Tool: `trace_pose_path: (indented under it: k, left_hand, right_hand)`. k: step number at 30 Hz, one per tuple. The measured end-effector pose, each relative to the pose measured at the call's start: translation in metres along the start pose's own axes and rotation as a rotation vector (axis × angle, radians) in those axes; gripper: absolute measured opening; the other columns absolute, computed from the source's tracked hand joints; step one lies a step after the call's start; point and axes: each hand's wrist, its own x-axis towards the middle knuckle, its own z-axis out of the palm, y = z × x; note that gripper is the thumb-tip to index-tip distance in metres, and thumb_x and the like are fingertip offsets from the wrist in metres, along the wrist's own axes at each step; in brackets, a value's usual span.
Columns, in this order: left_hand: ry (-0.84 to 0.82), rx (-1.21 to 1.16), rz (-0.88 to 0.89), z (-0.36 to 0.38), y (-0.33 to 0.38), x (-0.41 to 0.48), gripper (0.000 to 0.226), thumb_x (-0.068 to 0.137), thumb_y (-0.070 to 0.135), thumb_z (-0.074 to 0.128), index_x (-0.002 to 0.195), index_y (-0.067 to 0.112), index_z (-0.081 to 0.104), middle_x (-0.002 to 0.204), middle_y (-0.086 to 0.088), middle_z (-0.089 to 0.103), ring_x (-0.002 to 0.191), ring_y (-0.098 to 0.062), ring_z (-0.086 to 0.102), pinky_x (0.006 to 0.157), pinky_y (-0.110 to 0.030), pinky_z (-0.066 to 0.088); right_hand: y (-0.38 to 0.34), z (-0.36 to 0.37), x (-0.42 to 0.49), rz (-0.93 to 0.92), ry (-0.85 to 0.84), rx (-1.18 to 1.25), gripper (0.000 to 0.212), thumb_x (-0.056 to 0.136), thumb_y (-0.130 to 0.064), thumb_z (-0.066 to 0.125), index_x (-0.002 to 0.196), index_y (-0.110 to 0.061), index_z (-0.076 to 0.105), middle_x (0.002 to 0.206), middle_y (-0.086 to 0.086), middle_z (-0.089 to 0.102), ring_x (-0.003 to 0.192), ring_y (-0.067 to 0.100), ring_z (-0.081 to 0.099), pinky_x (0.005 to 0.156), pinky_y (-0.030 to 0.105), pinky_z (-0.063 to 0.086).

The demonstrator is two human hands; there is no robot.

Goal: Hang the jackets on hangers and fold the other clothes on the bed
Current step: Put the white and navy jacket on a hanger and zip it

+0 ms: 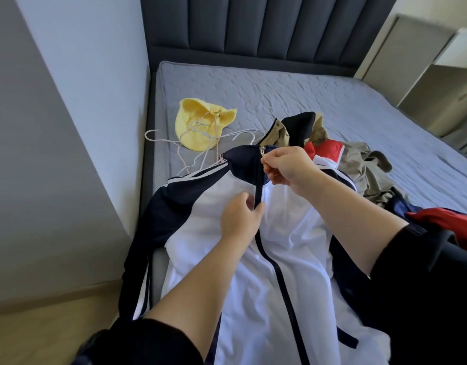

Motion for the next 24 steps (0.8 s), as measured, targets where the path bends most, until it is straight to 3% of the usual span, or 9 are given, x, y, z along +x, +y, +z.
trace_pose_path:
  k: [3, 6, 8, 11, 13, 15, 17, 20, 24]
  left_hand:
    - [0.003, 0.102, 0.013, -0.003, 0.005, 0.007, 0.036, 0.090, 0.026, 0.055, 0.061, 0.019, 0.036, 0.063, 0.004, 0.046, 0.066, -0.024, 0.046, 0.058, -0.030, 0.030]
    - [-0.066, 0.151, 0.020, -0.005, 0.003, 0.013, 0.035, 0.093, 0.026, 0.052, 0.063, 0.021, 0.035, 0.064, 0.006, 0.045, 0.068, -0.022, 0.045, 0.057, -0.030, 0.030]
    - [-0.135, 0.171, 0.061, -0.009, 0.001, 0.016, 0.023, 0.093, 0.025, 0.050, 0.073, 0.019, 0.041, 0.073, 0.005, 0.049, 0.073, -0.019, 0.047, 0.057, -0.028, 0.030]
    - [-0.182, 0.199, 0.150, -0.016, -0.003, 0.021, 0.004, 0.091, 0.019, 0.047, 0.090, 0.015, 0.046, 0.090, 0.001, 0.049, 0.089, -0.023, 0.049, 0.070, -0.029, 0.033]
    - [-0.210, 0.244, 0.192, -0.018, -0.006, 0.024, 0.011, 0.090, 0.014, 0.047, 0.098, 0.011, 0.052, 0.098, -0.005, 0.048, 0.097, -0.028, 0.050, 0.075, -0.031, 0.037]
    - [-0.251, 0.293, 0.202, -0.018, -0.009, 0.024, 0.022, 0.089, 0.012, 0.047, 0.110, 0.008, 0.055, 0.108, -0.010, 0.051, 0.102, -0.031, 0.049, 0.079, -0.033, 0.037]
    - [-0.288, 0.313, 0.205, -0.018, -0.014, 0.023, 0.026, 0.089, 0.011, 0.047, 0.113, 0.009, 0.056, 0.111, -0.009, 0.050, 0.104, -0.030, 0.048, 0.078, -0.031, 0.036]
    - [-0.317, 0.315, 0.214, -0.023, -0.020, 0.023, 0.031, 0.088, 0.009, 0.045, 0.116, 0.011, 0.057, 0.110, -0.007, 0.050, 0.104, -0.028, 0.049, 0.075, -0.029, 0.034]
    - [-0.339, 0.336, 0.249, -0.040, -0.021, 0.021, 0.040, 0.090, 0.004, 0.041, 0.123, 0.016, 0.060, 0.125, -0.003, 0.051, 0.115, -0.022, 0.048, 0.087, -0.027, 0.040]
  right_hand:
    - [-0.004, -0.004, 0.003, -0.113, 0.067, 0.015, 0.027, 0.091, -0.002, 0.054, 0.066, -0.008, 0.062, 0.056, 0.004, 0.056, 0.041, 0.011, 0.046, 0.043, 0.019, 0.043]
    - [0.002, -0.015, 0.016, -0.184, 0.112, -0.069, 0.029, 0.094, -0.007, 0.050, 0.069, -0.005, 0.064, 0.064, 0.006, 0.060, 0.051, 0.012, 0.054, 0.049, 0.020, 0.045]
    - [0.014, -0.023, 0.030, -0.200, 0.141, -0.331, 0.030, 0.095, -0.013, 0.046, 0.083, 0.006, 0.064, 0.076, 0.011, 0.059, 0.068, 0.019, 0.053, 0.064, 0.026, 0.044]
    - [0.038, -0.034, 0.050, -0.124, 0.154, -0.753, 0.032, 0.098, -0.022, 0.039, 0.110, -0.003, 0.060, 0.112, 0.017, 0.057, 0.106, 0.033, 0.050, 0.095, 0.041, 0.040]
    - [0.046, -0.036, 0.056, -0.005, 0.143, -0.851, 0.037, 0.099, -0.029, 0.037, 0.125, -0.008, 0.051, 0.126, 0.018, 0.052, 0.120, 0.038, 0.045, 0.102, 0.047, 0.037]
    - [0.050, -0.036, 0.060, 0.073, 0.085, -0.914, 0.038, 0.101, -0.031, 0.034, 0.127, -0.010, 0.050, 0.130, 0.017, 0.049, 0.122, 0.038, 0.045, 0.103, 0.050, 0.037]
    - [0.051, -0.034, 0.063, 0.088, 0.049, -0.982, 0.037, 0.102, -0.031, 0.031, 0.126, -0.013, 0.051, 0.130, 0.015, 0.047, 0.122, 0.039, 0.043, 0.102, 0.054, 0.036]
    - [0.048, -0.028, 0.063, 0.116, 0.165, -0.933, 0.042, 0.100, -0.037, 0.029, 0.114, -0.010, 0.058, 0.121, 0.016, 0.055, 0.118, 0.039, 0.046, 0.099, 0.054, 0.031]
    - [0.032, -0.028, 0.058, 0.115, 0.339, -0.632, 0.048, 0.098, -0.046, 0.031, 0.093, -0.008, 0.059, 0.082, 0.005, 0.055, 0.107, 0.033, 0.053, 0.101, 0.046, 0.028]
